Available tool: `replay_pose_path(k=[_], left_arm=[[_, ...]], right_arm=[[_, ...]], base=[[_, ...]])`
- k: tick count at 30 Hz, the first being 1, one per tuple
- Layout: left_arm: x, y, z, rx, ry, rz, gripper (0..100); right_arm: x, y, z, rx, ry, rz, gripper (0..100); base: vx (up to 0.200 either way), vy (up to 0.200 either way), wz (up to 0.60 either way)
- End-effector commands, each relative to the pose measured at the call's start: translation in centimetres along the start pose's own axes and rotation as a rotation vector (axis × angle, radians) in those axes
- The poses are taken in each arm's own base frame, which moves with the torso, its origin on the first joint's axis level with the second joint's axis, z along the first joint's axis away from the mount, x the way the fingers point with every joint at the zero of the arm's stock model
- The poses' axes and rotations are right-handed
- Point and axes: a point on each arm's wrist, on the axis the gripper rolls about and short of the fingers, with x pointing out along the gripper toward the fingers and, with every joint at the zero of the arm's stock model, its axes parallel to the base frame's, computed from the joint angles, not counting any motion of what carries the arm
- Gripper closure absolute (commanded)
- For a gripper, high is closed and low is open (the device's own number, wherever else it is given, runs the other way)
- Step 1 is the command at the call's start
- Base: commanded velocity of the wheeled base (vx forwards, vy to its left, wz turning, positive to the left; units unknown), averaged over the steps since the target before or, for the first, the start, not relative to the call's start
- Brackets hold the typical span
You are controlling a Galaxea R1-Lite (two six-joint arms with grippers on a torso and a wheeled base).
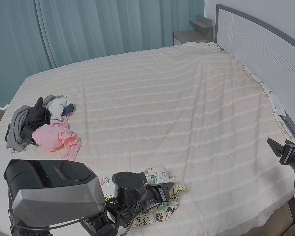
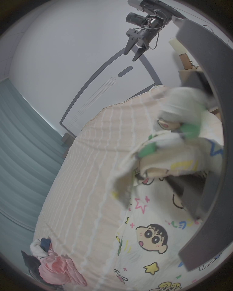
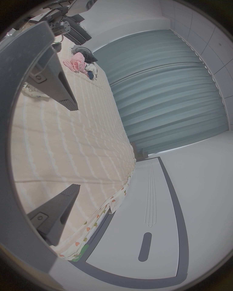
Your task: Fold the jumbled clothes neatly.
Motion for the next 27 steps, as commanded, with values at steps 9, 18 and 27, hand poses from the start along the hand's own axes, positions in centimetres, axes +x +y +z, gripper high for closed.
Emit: replay_pose_path(k=[9,18,27], left_arm=[[-0.6,-1.0,4.2,-0.036,-0.198,0.014,0],[-1.5,-1.8,5.1,-0.042,-0.221,-0.004,0],[-8.9,2.1,8.7,-0.089,-0.300,0.145,0]], right_arm=[[-0.3,-0.1,-1.0,-0.005,0.074,-0.006,0],[-0.3,0.8,-1.8,0.012,0.141,0.045,0],[0.8,4.7,-4.1,-0.054,0.291,0.263,0]], base=[[0.000,0.000,0.00],[0.000,0.000,0.00],[0.000,0.000,0.00]])
